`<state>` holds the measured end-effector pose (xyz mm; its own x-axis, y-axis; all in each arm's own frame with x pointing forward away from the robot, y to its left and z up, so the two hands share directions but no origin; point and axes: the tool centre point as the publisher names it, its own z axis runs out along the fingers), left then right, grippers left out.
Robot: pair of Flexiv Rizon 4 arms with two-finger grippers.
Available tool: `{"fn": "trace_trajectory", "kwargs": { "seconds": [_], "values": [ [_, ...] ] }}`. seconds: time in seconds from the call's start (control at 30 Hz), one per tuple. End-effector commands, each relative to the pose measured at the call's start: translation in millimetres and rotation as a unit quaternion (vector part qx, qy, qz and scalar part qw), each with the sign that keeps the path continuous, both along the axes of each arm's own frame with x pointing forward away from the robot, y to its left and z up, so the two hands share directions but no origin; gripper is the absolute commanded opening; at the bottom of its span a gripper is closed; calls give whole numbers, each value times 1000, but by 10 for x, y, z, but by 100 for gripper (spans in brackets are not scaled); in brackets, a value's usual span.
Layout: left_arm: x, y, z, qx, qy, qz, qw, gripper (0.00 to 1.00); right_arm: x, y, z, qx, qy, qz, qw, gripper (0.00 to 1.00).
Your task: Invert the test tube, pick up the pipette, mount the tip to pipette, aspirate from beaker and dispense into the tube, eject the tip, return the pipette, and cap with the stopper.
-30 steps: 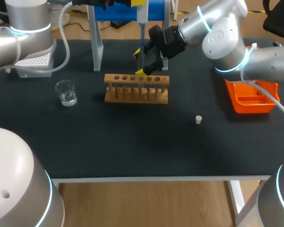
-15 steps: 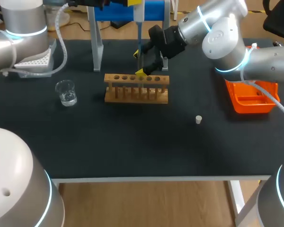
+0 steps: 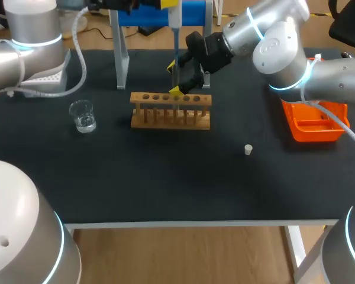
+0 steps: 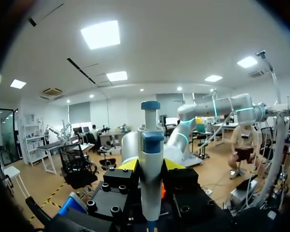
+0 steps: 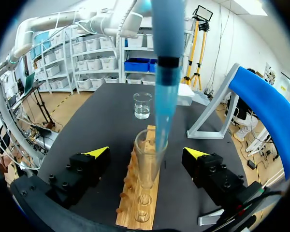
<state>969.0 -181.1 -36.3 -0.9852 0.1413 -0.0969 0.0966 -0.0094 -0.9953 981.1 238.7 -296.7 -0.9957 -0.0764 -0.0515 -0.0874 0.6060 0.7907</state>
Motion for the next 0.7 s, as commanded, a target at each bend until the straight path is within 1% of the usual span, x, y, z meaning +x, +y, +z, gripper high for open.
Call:
{"fn": "trace_trajectory", "kwargs": {
  "seconds": [0.03, 0.4, 0.7],
  "values": [
    [-12, 9, -33, -2, 1, 0, 1000, 0, -3, -4, 10, -2, 0, 0, 1000, 100],
    [-48, -7, -124, 1, 8, 2, 1000, 0, -3, -4, 10, -2, 0, 0, 1000, 100],
    [-36, -28, -168, 1, 11, 1, 1000, 0, -3, -4, 10, -2, 0, 0, 1000, 100]
  ]
}}
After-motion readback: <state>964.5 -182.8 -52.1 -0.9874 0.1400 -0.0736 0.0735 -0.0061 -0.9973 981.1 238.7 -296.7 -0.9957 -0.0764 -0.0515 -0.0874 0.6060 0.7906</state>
